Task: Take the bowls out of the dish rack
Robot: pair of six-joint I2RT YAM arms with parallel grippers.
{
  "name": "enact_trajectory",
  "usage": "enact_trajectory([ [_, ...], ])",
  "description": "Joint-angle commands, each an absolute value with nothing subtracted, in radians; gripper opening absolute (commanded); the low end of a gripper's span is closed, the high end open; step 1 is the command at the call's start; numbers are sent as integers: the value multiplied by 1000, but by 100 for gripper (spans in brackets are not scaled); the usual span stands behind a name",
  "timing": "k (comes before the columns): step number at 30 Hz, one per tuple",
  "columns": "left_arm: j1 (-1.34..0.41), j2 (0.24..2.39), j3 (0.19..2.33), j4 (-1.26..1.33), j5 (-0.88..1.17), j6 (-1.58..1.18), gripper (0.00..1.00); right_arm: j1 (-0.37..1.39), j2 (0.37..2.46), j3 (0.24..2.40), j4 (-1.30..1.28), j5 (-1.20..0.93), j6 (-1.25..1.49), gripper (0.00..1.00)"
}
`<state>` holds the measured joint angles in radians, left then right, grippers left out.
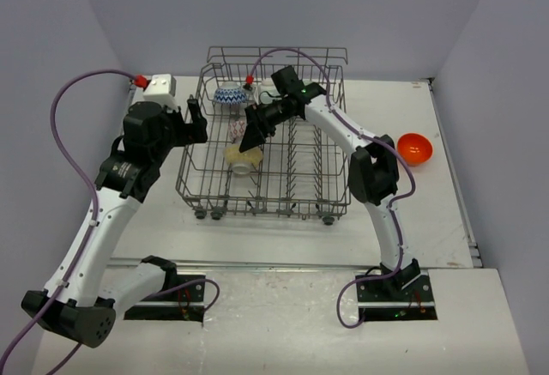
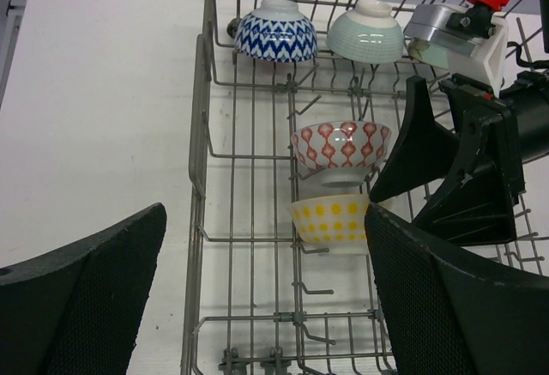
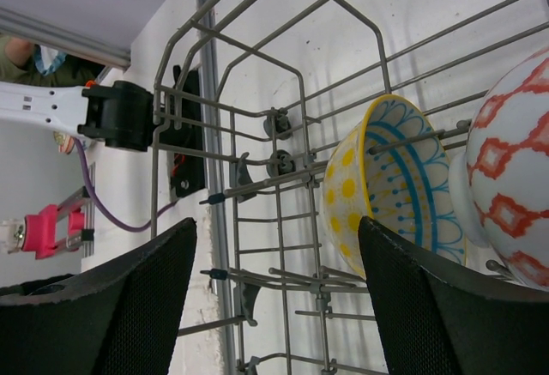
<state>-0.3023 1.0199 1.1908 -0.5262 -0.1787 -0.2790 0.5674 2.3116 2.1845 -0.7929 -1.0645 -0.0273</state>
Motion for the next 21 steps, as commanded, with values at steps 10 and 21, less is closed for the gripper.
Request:
enact_trajectory([
  [10, -302, 1032, 1170, -505, -170, -253, 98, 561, 2260, 2255, -753, -1048, -23, 77],
  [21, -304, 1060, 1180, -485, -167, -238, 97, 554, 2371, 2273, -742, -1083, -15, 73],
])
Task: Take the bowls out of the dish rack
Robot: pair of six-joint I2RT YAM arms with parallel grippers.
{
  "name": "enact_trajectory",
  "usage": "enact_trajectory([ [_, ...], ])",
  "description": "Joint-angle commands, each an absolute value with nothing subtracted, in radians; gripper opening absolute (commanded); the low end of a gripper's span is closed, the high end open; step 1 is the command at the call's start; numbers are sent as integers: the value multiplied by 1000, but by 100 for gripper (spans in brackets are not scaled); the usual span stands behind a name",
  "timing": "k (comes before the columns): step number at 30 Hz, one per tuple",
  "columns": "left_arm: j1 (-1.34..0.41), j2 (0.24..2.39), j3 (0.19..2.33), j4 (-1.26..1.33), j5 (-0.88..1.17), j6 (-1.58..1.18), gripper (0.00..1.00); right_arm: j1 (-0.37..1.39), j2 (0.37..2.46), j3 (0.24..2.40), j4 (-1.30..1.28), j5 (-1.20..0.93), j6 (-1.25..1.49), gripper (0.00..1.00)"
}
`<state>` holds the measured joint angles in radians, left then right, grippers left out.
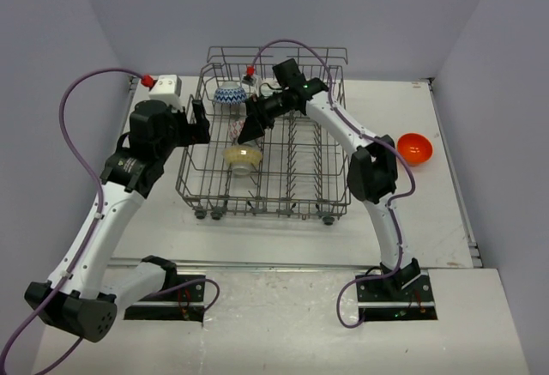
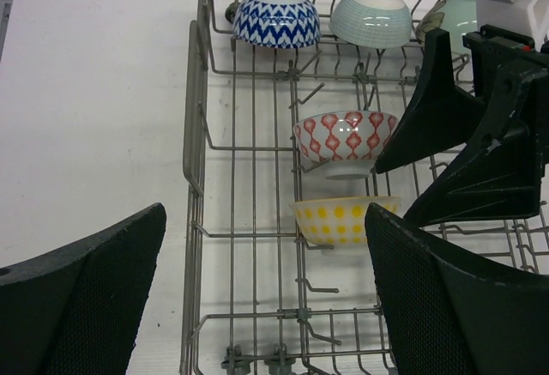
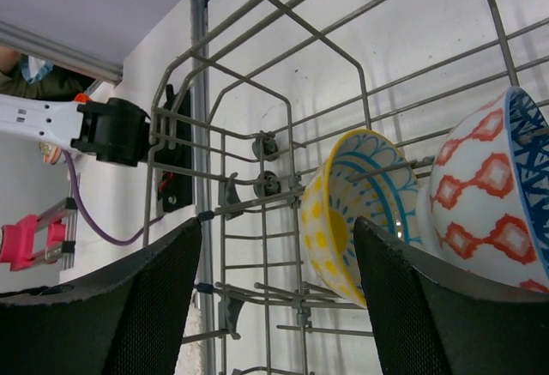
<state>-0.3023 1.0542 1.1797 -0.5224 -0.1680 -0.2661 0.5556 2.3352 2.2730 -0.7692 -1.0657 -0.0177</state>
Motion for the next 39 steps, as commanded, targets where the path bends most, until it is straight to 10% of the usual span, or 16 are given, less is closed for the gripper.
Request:
enact_trajectory([
  [1, -302, 1061, 1180, -482, -164, -238, 97, 554, 2382, 2282, -750, -1089, -17, 72],
  [11, -302, 1088, 1187, -449, -144, -248, 98, 555, 2422, 2234, -742, -1117, -25, 62],
  [22, -302, 1124, 1222, -446, -153, -249, 98, 587, 2358, 2115, -727, -1166, -26, 29],
  [26, -302, 1135, 1224, -439, -138, -256, 98, 603, 2353, 2115, -732, -1186, -28, 0],
  [39, -302, 1144, 1126, -376, -75, -288, 98, 630, 2303, 2229, -628, -1272, 98, 0],
])
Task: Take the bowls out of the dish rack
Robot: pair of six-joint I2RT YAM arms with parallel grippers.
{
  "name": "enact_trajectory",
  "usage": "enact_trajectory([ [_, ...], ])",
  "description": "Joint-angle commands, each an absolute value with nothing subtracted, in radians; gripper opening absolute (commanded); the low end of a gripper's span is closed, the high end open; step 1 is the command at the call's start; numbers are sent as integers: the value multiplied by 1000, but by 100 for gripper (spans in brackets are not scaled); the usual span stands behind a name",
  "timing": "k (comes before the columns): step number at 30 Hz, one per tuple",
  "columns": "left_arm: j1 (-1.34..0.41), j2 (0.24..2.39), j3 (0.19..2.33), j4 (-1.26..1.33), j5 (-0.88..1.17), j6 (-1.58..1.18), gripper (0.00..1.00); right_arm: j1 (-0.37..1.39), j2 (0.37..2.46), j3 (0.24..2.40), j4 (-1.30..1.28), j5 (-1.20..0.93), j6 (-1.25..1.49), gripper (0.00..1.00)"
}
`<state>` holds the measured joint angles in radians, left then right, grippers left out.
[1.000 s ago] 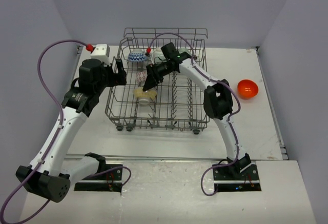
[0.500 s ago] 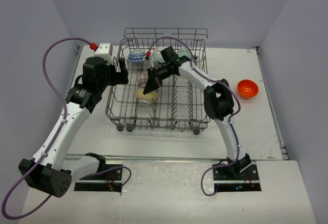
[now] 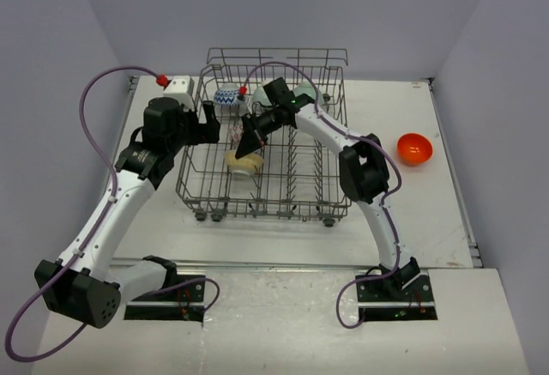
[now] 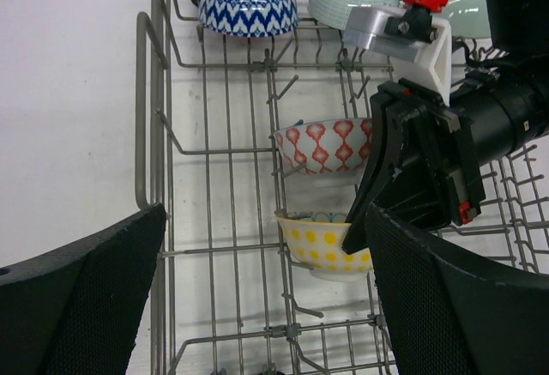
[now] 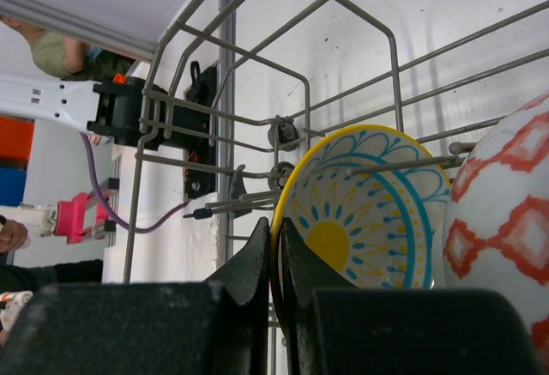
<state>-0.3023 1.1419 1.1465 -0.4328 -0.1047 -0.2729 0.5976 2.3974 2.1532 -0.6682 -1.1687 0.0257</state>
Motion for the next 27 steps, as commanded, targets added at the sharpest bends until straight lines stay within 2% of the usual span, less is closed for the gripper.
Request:
enact_trajectory([
  [1, -302, 1147, 1118, -374, -69, -290, 97, 629, 2284, 2224, -603, -1281, 133, 0],
  [12, -302, 1189, 1085, -347, -37, -298, 98, 612, 2220, 2194, -276, -1396, 434, 0],
  [21, -302, 1258, 1233, -409, -23, -291, 97, 606, 2152, 2148, -54, -1453, 633, 0],
  [23, -302, 1262, 1252, -408, -17, -291, 97, 600, 2140, 2094, 116, -1486, 717, 0],
  [25, -302, 1266, 1259, -396, -8, -291, 97, 591, 2125, 2045, 294, -1509, 924, 0],
  [26, -302, 1267, 1261, -393, -8, -293, 97, 588, 2125, 1992, 522, -1520, 1015, 0],
  [27, -302, 1272, 1262, -391, -5, -293, 97, 580, 2131, 1970, 635, -1525, 1196, 0],
])
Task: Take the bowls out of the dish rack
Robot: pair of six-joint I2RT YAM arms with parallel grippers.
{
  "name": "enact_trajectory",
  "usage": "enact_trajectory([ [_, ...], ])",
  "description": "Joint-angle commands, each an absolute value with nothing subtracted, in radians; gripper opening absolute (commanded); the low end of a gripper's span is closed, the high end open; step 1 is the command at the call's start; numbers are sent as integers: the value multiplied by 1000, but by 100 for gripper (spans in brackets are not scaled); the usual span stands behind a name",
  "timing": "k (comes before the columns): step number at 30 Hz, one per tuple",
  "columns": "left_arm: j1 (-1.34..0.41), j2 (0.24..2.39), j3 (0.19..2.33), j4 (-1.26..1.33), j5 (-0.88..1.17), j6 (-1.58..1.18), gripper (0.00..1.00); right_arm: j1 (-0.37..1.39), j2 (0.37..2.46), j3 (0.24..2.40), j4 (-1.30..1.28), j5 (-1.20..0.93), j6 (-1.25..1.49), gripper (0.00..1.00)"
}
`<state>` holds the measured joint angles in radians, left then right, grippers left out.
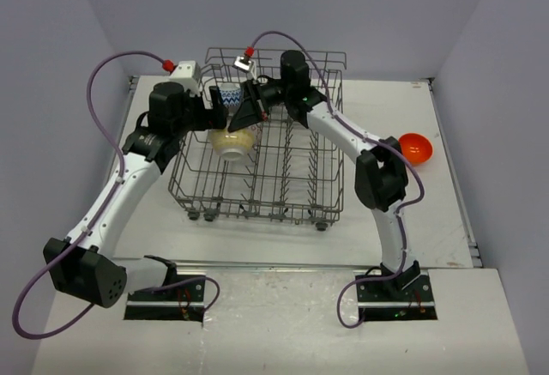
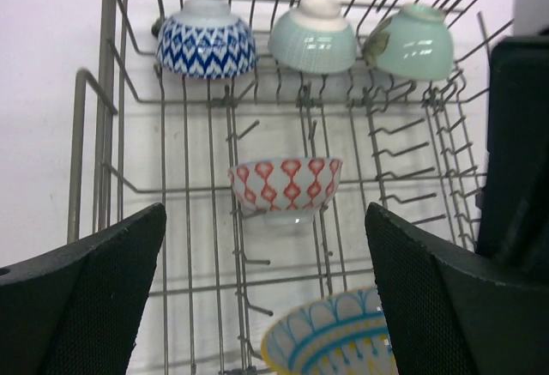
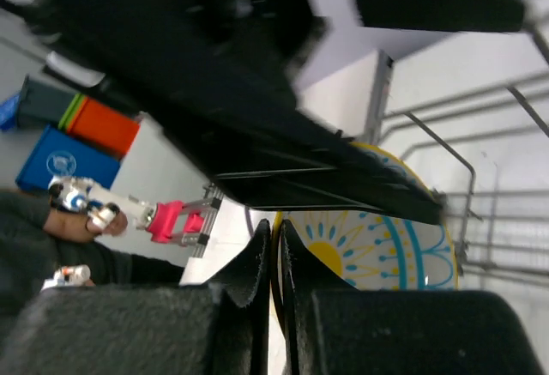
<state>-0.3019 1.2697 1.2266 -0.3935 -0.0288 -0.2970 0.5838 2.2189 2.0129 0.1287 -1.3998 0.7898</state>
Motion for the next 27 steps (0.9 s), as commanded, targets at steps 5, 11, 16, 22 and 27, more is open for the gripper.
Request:
enact_trajectory([
  [5, -302, 1293, 1266, -391, -5, -310, 97, 571, 2203, 1956, 1139, -1551, 1589, 0],
  [11, -301, 1362, 1431, -535, 6, -359, 97, 539, 2126, 1755, 1157, -1589, 1557, 0],
  [16, -276, 1468, 1617, -670, 21, -402, 93, 436, 2063, 1571, 1090, -1568, 1456, 0],
  [22, -252, 1529, 1720, -697, 170, -433, 87, 402, 2078, 1949, -554, -1300, 171, 0],
  [27, -252, 1531, 1686, -683, 193, -439, 87, 387, 2141, 2083, -674, -1181, 146, 0],
])
